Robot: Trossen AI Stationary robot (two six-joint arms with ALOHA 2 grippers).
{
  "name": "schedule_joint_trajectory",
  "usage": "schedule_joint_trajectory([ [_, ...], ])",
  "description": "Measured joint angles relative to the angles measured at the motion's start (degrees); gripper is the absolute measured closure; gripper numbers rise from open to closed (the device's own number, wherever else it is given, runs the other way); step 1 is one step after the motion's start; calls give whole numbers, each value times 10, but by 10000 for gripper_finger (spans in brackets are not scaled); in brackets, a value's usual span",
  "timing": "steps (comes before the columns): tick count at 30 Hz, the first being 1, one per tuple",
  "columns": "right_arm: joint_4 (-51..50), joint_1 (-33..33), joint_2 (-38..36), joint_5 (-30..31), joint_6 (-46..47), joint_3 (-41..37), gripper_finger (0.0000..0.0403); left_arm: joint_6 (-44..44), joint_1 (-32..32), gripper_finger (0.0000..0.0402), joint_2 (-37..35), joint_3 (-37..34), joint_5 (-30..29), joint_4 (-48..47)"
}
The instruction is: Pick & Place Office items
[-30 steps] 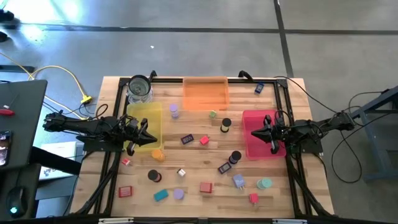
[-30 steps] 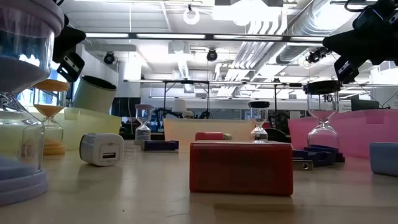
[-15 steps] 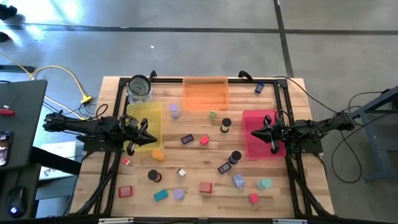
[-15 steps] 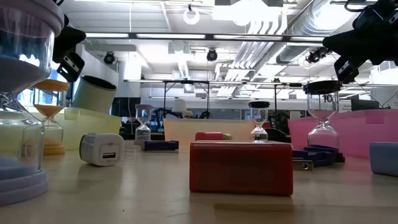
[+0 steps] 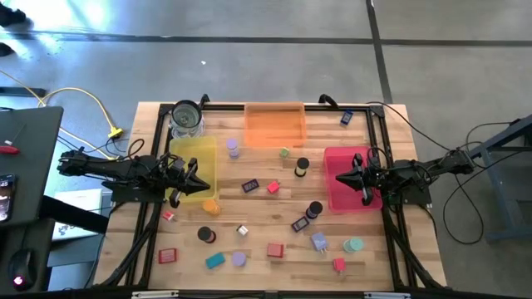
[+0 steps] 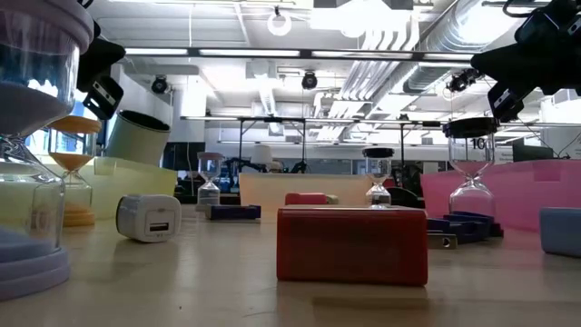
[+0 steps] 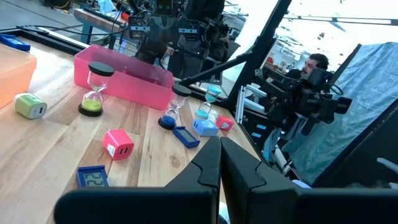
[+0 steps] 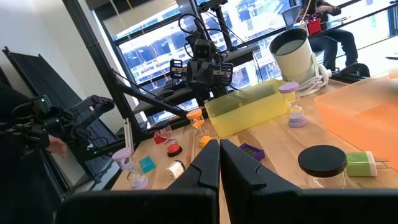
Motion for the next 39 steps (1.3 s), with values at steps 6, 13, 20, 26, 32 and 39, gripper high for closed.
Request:
schedule_joint_trajectory([
  [6,0,0,0,0,0,0,401,0,0,401,0,0,0,0],
  [13,0,0,0,0,0,0,401,-4,1,401,0,0,-8,3],
  [20,0,0,0,0,0,0,401,-11,40,401,-4,0,-43,11],
  [26,0,0,0,7,0,0,401,-33,89,401,-4,0,-48,12],
  [32,12,0,0,19,6,0,401,-34,106,401,-2,0,-48,11],
  [39,124,-6,0,45,80,0,401,-30,106,401,1,0,-93,16],
])
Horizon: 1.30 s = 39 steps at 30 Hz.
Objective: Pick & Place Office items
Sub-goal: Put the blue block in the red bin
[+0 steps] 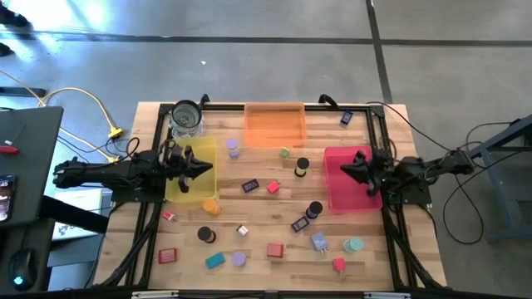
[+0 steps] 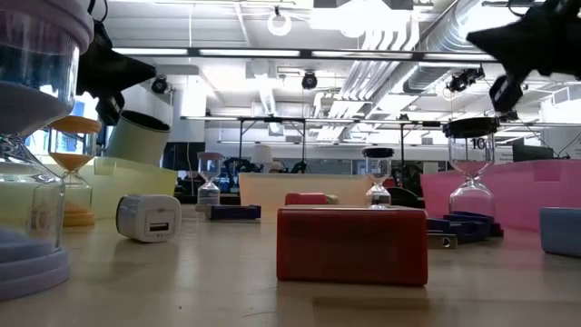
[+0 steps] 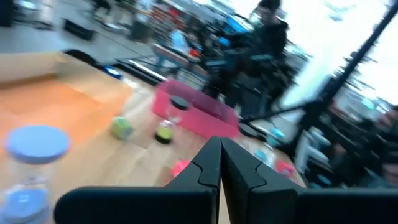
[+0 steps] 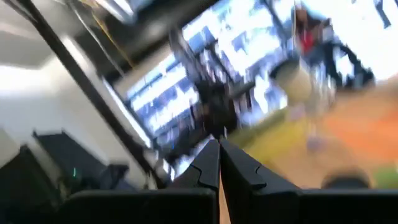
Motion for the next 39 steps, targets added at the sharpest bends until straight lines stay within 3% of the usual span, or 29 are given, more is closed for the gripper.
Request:
schedule_joint_trajectory([
  [7,98,-16,0,29,-187,49,401,-13,0,401,3,0,-94,14],
  [10,76,-21,4,79,-220,101,401,-8,0,401,9,2,-113,14],
  [13,54,-26,24,85,-295,167,401,-5,0,401,25,12,-148,15],
  [17,11,-29,82,87,-382,262,401,-4,0,401,61,36,-163,29],
  [19,-48,-29,120,129,-385,318,401,-8,0,401,84,55,-162,29],
  [25,-274,-29,260,265,-380,469,398,-14,0,400,163,128,-155,30],
  [30,-461,-33,367,341,-273,584,354,-18,0,381,209,188,-104,30],
  [34,-593,-72,434,338,-150,673,284,-46,0,353,236,227,-68,29],
  [39,-725,-173,502,244,6,757,192,-65,3,313,252,263,-39,29],
])
